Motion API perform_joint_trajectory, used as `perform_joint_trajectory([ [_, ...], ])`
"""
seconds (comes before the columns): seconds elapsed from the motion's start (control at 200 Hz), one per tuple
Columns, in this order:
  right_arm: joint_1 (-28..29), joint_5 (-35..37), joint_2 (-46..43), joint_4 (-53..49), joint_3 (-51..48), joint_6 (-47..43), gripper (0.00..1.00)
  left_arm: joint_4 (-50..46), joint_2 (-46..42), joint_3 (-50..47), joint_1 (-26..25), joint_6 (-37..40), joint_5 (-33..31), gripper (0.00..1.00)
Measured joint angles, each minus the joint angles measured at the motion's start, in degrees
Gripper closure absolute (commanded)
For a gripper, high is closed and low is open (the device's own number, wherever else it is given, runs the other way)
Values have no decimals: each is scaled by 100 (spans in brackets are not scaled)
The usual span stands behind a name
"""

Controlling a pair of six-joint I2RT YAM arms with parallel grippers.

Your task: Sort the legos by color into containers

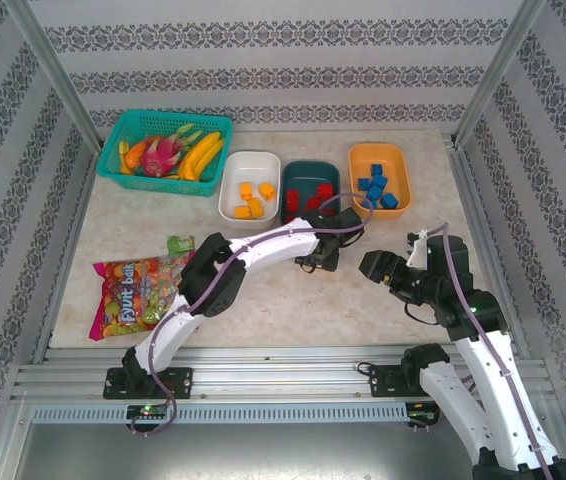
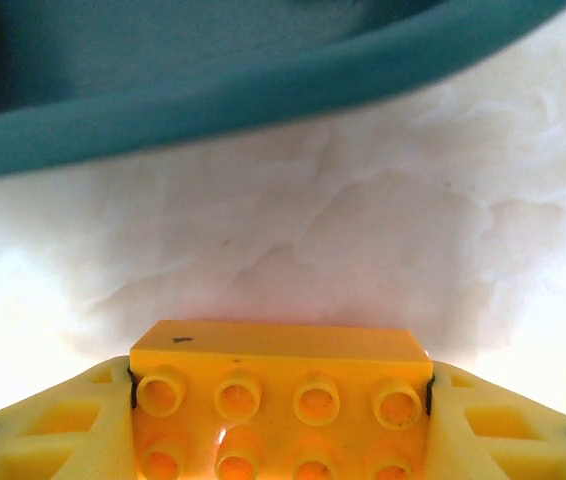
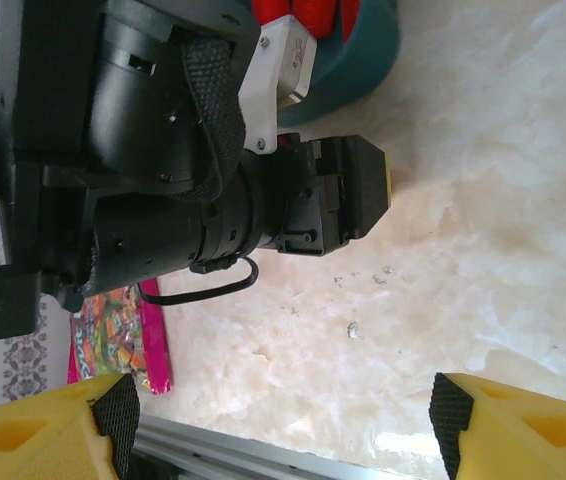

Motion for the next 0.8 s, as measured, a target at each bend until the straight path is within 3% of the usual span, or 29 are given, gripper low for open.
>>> perform_joint_trajectory([
  [0.225, 7, -629, 435, 555, 291, -153, 21, -216, -1480, -402, 155, -20, 9, 52],
  [0.395, 402, -911, 1237, 1078, 459, -229, 22, -199, -2188, -433, 844, 35, 76, 52],
  [0.65, 1663, -619, 2789, 2411, 1075, -72, 23, -31, -1523, -61, 2065, 437, 352, 50],
  [0.804, 1941, 42, 3268, 3672, 1082, 289, 22, 188, -684, 710, 2505, 761, 566, 50],
])
